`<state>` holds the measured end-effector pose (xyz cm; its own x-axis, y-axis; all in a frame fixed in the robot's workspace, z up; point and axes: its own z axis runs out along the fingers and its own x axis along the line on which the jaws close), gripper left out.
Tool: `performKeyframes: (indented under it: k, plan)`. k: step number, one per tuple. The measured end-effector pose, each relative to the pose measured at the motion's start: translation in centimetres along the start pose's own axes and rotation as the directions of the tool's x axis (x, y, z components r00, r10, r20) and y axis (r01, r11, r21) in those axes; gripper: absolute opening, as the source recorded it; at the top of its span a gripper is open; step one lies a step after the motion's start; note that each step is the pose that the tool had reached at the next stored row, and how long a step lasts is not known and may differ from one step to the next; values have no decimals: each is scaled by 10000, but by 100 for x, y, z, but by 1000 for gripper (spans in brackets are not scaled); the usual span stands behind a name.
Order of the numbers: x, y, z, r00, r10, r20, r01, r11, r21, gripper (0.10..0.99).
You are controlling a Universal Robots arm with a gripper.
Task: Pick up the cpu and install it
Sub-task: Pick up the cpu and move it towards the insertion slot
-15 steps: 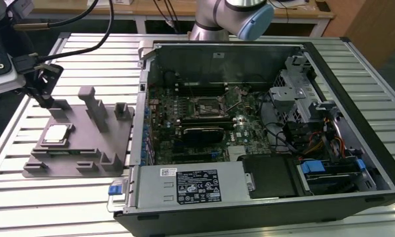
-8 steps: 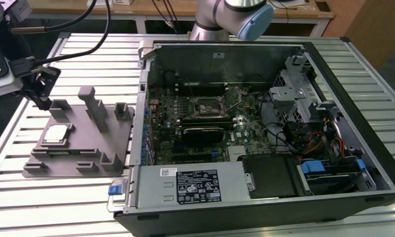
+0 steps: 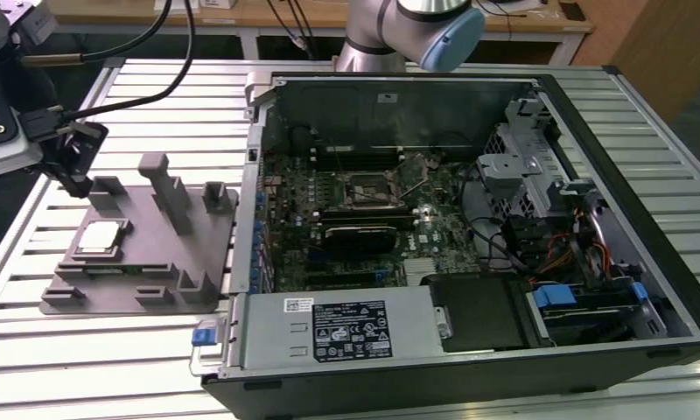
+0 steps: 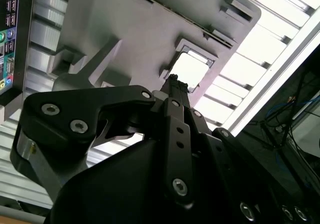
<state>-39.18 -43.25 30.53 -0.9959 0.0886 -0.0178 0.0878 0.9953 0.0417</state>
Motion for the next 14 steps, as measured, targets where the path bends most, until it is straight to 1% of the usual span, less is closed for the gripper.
performKeyframes:
  k: [5,14]
  plan:
    - [4,16,37,10000,0,-1,0,10000,1,106]
    - [12,17,134,10000,0,0,0,10000,0,106]
